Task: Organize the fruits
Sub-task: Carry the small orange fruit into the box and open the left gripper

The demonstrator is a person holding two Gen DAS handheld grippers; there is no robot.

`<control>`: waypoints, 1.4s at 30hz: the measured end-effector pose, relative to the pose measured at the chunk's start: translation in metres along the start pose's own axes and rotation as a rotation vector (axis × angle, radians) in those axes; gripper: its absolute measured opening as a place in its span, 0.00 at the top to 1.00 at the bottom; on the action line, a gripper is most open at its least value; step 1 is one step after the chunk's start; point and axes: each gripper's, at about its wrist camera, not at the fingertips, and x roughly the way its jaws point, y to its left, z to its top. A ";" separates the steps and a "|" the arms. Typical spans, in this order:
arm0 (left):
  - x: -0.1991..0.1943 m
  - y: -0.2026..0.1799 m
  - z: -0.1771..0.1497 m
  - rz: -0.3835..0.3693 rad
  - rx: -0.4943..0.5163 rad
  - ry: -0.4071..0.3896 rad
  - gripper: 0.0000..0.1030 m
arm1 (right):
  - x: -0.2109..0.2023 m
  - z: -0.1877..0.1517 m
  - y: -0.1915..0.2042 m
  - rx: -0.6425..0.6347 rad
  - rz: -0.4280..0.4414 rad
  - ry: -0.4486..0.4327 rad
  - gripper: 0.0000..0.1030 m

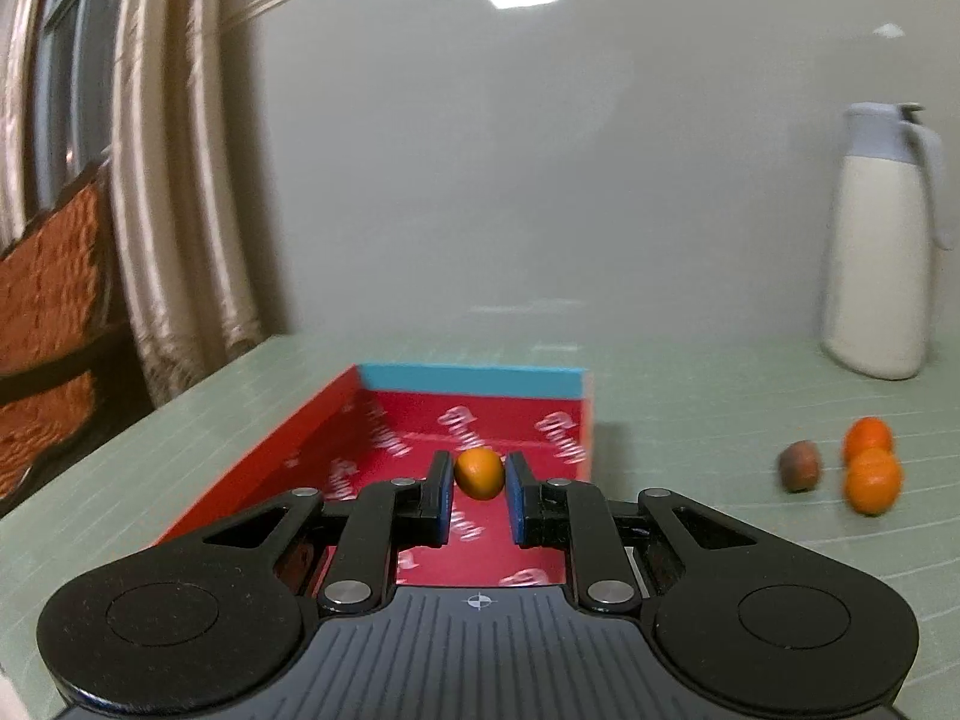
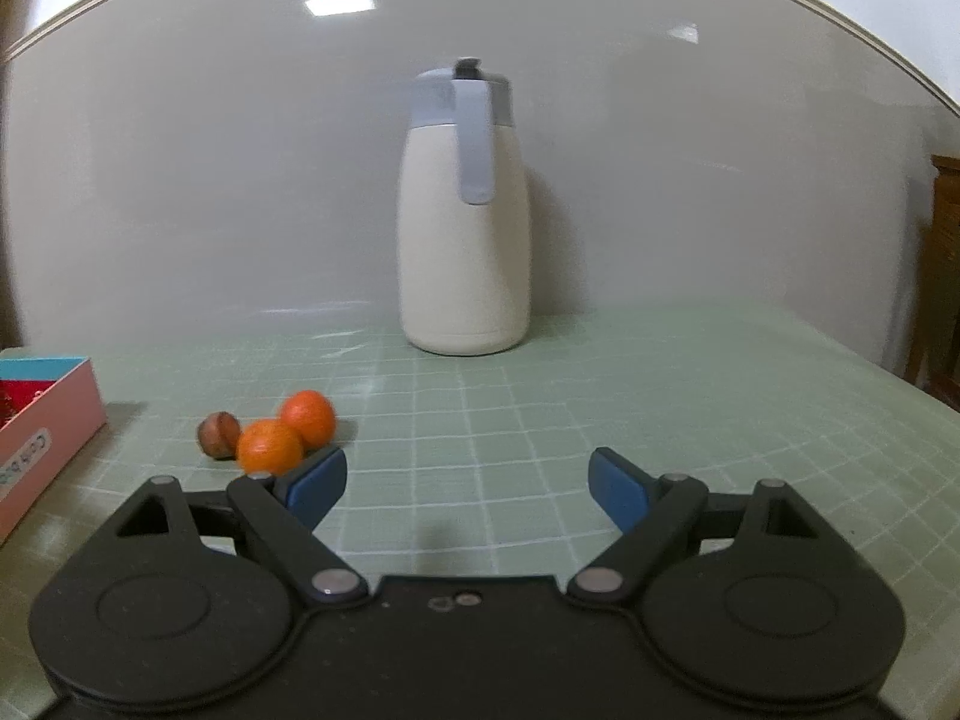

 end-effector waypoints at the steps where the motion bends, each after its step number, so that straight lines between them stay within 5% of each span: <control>1: 0.002 0.005 -0.001 0.009 -0.007 0.013 0.82 | 0.000 0.000 0.003 -0.004 0.007 0.001 0.15; 19: 0.023 0.057 -0.018 0.061 -0.060 0.161 0.82 | 0.001 0.003 0.065 -0.069 0.151 -0.002 0.15; 25: 0.015 0.070 -0.018 0.046 -0.083 0.139 0.80 | -0.001 0.004 0.085 -0.096 0.224 -0.013 0.15; 27: 0.011 0.074 -0.018 0.055 -0.088 0.121 0.65 | 0.000 0.004 0.090 -0.098 0.237 -0.010 0.15; 29: 0.005 0.076 -0.017 0.082 -0.086 0.091 0.25 | 0.001 0.004 0.094 -0.099 0.244 -0.006 0.15; 33: -0.012 0.078 -0.016 0.097 -0.058 0.024 0.24 | 0.003 0.004 0.098 -0.099 0.249 -0.001 0.15; 42: -0.030 0.086 -0.019 0.108 -0.066 0.009 0.20 | 0.016 0.007 0.092 -0.061 0.225 0.035 0.15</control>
